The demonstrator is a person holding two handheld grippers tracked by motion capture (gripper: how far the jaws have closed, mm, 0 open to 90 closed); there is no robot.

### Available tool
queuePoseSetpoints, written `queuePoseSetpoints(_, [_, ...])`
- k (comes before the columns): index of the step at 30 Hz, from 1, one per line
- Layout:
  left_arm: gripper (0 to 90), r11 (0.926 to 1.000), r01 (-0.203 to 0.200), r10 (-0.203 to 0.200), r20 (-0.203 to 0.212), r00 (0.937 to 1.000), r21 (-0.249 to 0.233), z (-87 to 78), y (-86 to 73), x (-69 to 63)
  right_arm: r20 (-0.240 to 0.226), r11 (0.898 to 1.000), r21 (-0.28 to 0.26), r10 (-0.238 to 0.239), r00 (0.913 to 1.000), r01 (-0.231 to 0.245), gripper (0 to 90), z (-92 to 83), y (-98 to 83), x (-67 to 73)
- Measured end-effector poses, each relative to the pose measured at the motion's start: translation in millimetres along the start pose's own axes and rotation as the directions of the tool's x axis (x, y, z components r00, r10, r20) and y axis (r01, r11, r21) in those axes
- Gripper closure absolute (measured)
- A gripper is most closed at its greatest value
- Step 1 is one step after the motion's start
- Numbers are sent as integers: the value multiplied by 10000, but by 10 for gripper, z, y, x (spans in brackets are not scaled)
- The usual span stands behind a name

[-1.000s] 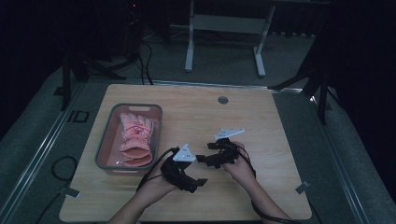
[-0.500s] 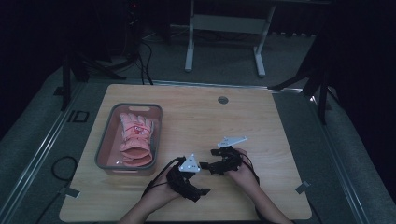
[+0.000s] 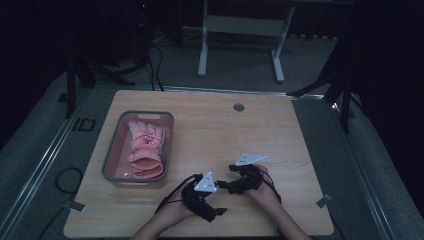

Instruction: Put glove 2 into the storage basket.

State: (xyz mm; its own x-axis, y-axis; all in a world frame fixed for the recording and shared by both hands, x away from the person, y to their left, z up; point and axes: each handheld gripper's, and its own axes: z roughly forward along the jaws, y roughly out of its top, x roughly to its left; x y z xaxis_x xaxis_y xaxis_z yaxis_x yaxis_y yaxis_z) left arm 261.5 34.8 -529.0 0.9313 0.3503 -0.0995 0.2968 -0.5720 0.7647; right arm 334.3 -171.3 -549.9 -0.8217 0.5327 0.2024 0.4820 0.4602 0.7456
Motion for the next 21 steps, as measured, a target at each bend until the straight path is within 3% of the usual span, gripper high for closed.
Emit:
queuePoseSetpoints(6, [122, 9999, -158, 158, 216, 9996, 30, 35, -48, -11, 73, 9999, -11, -108, 9999, 108, 148, -55, -68, -7])
queuePoseSetpoints(8, [122, 9998, -112, 107, 287, 9995, 159, 71, -74, -21, 63, 9996, -295, -20, 10000, 22, 148, -99, -119, -17])
queuePoseSetpoints(21, [122, 9994, -286, 281, 269, 9992, 178, 107, -163, -36, 378, 9987, -505, -27, 9993, 47, 148, -165, -219, -53])
